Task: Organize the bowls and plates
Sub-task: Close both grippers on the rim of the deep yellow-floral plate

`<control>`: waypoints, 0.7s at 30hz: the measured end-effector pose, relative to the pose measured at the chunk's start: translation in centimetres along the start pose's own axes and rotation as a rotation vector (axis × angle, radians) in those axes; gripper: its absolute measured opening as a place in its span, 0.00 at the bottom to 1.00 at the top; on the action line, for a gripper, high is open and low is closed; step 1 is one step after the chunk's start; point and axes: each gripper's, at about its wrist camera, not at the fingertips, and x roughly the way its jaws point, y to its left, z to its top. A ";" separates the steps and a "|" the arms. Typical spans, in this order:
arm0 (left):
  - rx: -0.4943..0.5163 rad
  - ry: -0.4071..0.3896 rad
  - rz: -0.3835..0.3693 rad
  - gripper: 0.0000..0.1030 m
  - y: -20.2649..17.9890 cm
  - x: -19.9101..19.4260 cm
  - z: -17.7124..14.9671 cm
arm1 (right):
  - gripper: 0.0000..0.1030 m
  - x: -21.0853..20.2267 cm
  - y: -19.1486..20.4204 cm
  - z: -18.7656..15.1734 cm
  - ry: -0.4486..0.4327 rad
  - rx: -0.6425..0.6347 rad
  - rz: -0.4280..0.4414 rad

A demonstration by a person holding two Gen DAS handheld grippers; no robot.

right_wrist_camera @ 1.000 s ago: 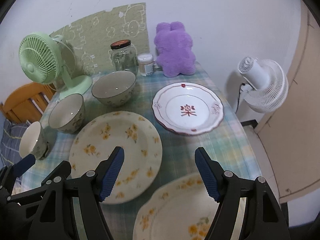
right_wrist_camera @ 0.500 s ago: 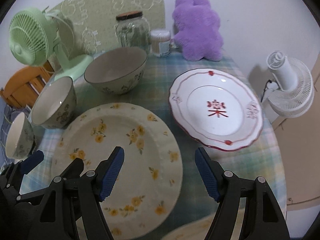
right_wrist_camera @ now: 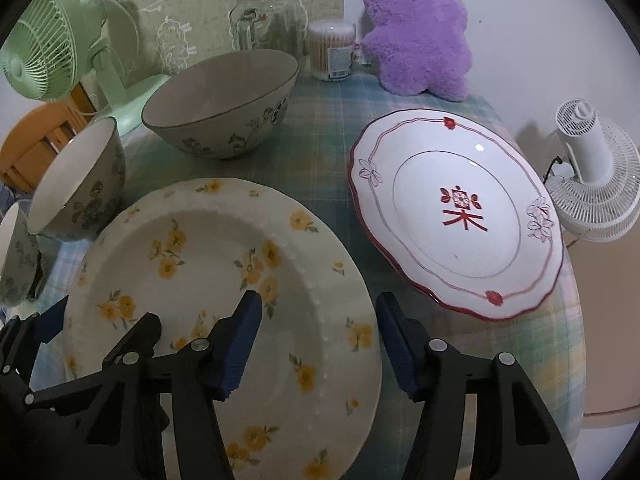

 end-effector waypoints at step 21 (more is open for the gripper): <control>-0.030 0.046 -0.004 0.75 0.8 -0.7 -0.6 | 0.59 -0.1 0.6 -0.3 0.070 0.019 0.026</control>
